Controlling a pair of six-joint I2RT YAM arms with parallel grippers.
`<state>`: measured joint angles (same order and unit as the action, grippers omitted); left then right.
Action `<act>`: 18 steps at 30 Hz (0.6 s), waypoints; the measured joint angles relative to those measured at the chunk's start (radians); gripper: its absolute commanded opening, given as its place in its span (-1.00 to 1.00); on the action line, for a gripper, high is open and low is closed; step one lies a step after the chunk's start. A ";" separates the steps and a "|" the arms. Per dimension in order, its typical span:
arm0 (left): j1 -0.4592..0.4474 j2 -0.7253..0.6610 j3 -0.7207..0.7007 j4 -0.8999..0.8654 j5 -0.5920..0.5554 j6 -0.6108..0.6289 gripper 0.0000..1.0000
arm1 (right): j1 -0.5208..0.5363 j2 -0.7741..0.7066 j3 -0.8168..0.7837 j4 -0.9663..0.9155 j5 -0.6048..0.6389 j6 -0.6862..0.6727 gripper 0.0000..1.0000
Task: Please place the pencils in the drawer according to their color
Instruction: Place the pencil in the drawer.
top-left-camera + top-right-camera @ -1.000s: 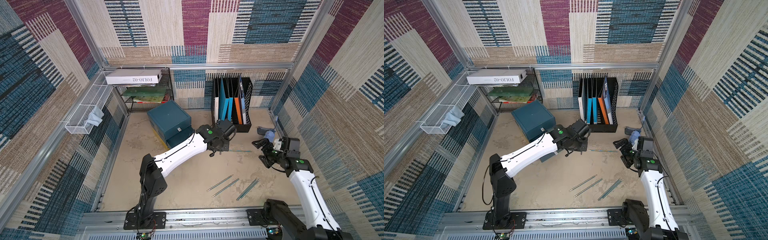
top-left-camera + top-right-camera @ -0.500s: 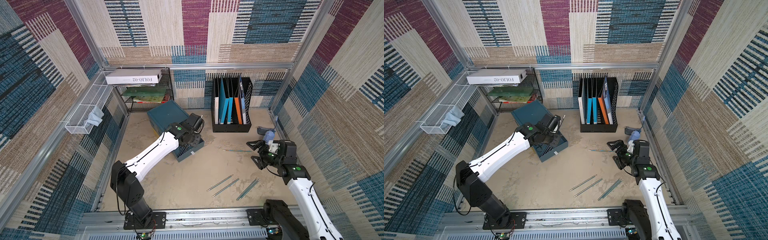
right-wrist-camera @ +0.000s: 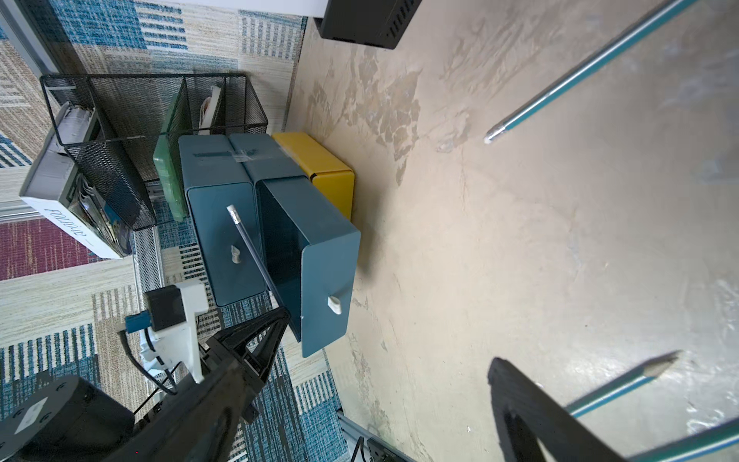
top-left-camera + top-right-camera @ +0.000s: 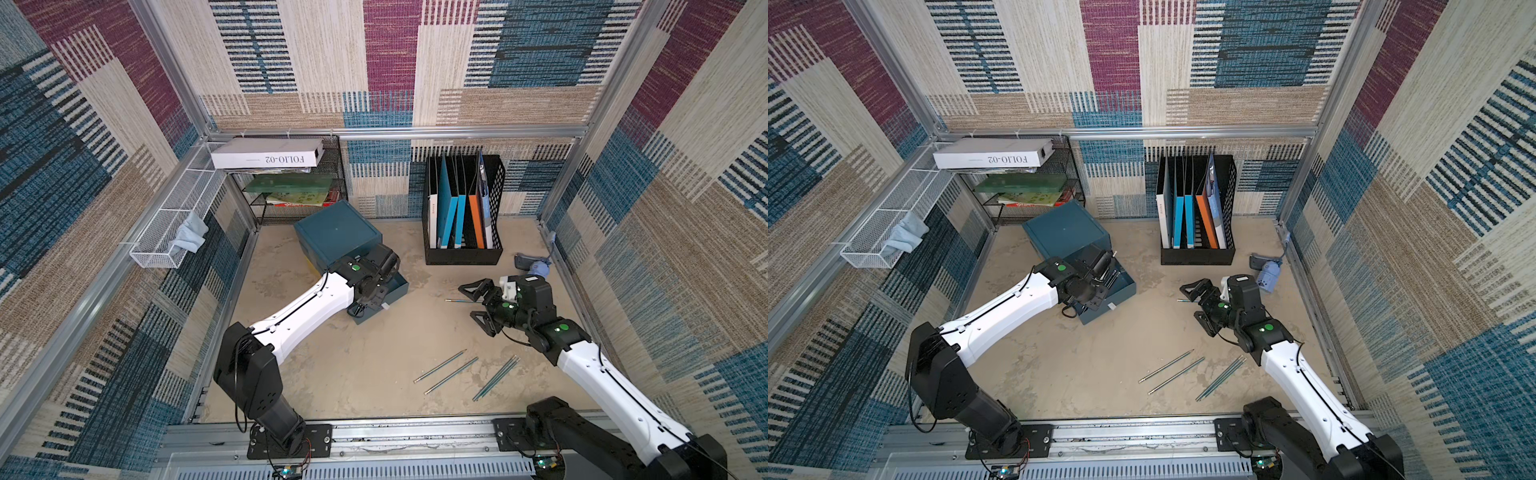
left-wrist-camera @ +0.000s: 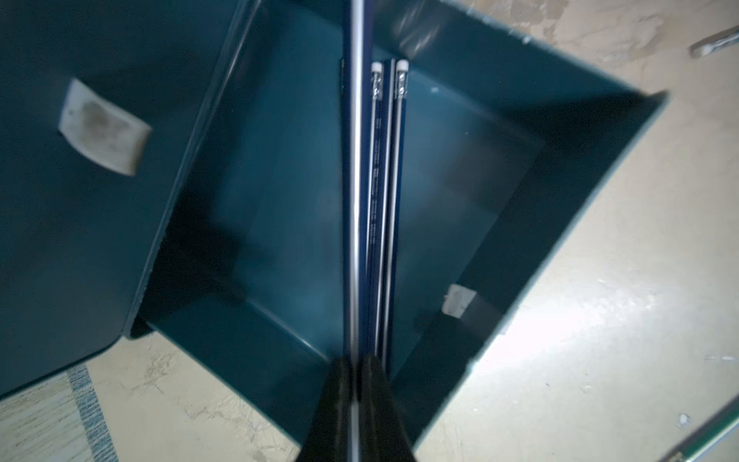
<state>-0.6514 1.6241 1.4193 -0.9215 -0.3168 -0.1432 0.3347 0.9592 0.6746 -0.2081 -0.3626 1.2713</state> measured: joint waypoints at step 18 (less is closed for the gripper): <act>0.004 -0.017 -0.031 -0.042 0.025 -0.089 0.10 | 0.170 0.194 0.091 0.129 0.055 0.051 0.98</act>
<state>-0.6476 1.6070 1.3880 -0.9634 -0.2916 -0.2321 0.5045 1.1530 0.7658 -0.0792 -0.3073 1.3224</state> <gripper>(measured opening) 0.486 0.991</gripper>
